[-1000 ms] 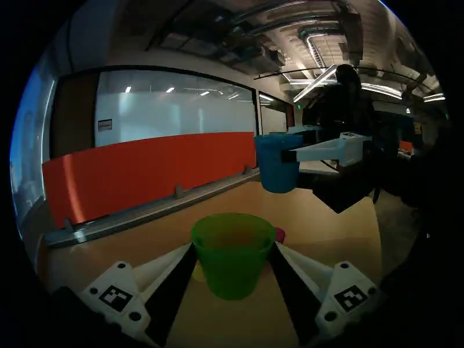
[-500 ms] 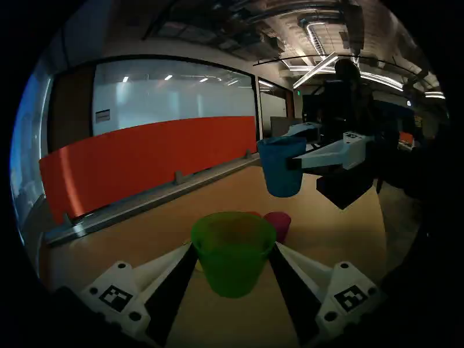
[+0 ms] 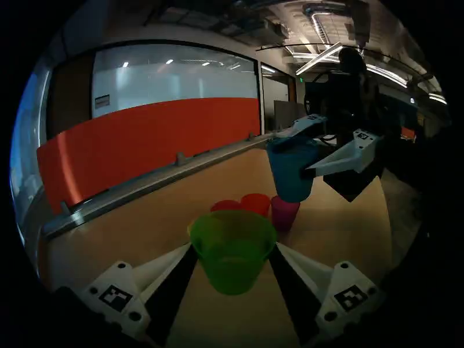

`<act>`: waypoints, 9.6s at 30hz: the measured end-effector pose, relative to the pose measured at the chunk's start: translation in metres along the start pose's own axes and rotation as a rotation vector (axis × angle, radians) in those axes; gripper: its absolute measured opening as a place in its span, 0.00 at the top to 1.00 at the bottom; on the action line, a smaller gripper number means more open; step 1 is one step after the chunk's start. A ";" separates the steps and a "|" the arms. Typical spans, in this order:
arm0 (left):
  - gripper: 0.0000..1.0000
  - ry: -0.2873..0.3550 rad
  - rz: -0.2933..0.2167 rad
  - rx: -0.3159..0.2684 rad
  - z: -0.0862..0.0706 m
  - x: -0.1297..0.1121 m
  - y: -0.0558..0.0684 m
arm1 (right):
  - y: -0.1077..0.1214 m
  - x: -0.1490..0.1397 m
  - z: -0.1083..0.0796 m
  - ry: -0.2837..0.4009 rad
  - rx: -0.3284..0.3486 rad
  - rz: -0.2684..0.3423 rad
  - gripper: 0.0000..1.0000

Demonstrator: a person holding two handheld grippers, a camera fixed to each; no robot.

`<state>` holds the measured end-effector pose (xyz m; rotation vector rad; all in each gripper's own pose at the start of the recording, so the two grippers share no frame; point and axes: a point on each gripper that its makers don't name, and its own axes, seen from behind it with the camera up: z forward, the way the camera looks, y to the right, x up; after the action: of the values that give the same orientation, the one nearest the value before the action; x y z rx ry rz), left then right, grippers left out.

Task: Pour water

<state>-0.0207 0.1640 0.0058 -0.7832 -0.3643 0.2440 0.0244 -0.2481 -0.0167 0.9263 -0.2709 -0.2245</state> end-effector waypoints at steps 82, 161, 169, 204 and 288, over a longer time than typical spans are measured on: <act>0.14 -0.317 -0.058 -0.066 0.070 -0.110 -0.040 | 0.003 -0.110 0.057 -0.299 0.092 -0.019 0.09; 0.08 -0.016 -0.153 0.205 -0.053 -0.058 -0.035 | -0.024 -0.106 -0.015 -0.128 -0.104 0.042 0.00; 0.08 0.047 -0.169 0.228 -0.058 -0.047 -0.028 | -0.016 -0.093 -0.038 -0.078 -0.170 0.070 0.00; 0.08 0.347 -0.149 0.645 -0.132 0.007 -0.067 | 0.112 -0.056 -0.167 0.286 -0.879 0.149 0.00; 0.08 0.325 -0.218 0.834 -0.099 -0.086 -0.116 | 0.100 -0.045 -0.183 0.266 -0.995 0.192 0.00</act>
<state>-0.0494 -0.0083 0.0056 0.0470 -0.0173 0.0451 0.0489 -0.0385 -0.0458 -0.0631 0.0198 -0.0361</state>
